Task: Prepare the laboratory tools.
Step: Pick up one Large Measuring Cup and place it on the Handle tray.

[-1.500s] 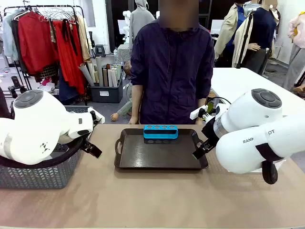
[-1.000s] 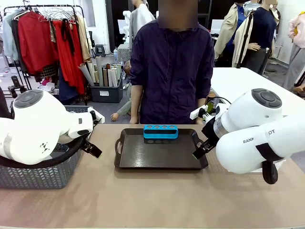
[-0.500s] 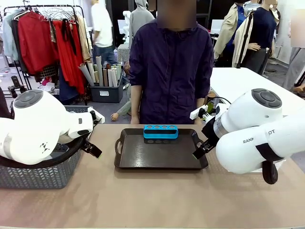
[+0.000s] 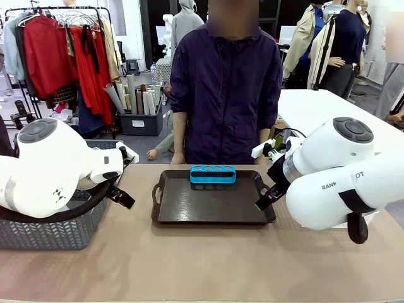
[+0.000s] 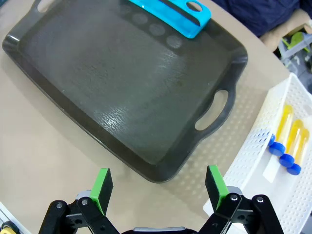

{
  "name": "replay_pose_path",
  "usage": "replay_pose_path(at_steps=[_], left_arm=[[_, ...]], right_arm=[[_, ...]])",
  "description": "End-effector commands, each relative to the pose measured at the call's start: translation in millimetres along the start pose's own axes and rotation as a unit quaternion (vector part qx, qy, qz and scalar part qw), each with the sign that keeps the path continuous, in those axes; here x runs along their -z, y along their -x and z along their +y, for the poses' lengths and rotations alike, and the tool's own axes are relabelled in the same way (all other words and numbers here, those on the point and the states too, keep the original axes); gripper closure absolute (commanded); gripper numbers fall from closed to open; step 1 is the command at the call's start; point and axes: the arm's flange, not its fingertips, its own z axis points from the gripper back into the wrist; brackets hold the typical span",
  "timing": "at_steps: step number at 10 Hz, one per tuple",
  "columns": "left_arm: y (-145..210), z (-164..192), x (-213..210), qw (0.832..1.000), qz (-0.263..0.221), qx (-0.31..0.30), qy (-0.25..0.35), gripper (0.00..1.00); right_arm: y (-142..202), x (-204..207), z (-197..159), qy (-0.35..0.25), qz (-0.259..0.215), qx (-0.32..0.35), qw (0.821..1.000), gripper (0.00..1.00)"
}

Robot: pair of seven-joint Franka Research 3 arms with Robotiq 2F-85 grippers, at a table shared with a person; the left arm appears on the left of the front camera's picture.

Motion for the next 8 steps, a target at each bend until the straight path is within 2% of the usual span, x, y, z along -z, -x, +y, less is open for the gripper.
replay_pose_path(at_steps=[1, 3, 4, 7, 8], left_arm=[[0, 0, 0, 1.000, 0.000, 0.000, 0.000, 0.00], [0, 0, 0, 1.000, 0.000, 0.000, 0.000, 0.00], [1, -3, -1, 1.000, 0.001, 0.012, 0.004, 0.00], [0, -14, -10, 0.998, -0.035, 0.046, 0.020, 0.00], [5, -16, -19, 0.995, -0.063, 0.071, 0.020, 0.00]], right_arm=[[0, 0, 0, 0.000, 0.000, 0.000, 1.000, 0.00], [-5, -2, 6, -0.014, -0.004, -0.017, 1.000, 0.00], [-9, -2, 12, -0.039, -0.023, -0.017, 0.999, 0.00], [-14, -17, 18, -0.104, -0.058, -0.034, 0.992, 0.00], [-16, -23, 14, -0.115, -0.064, -0.037, 0.991, 0.00]])
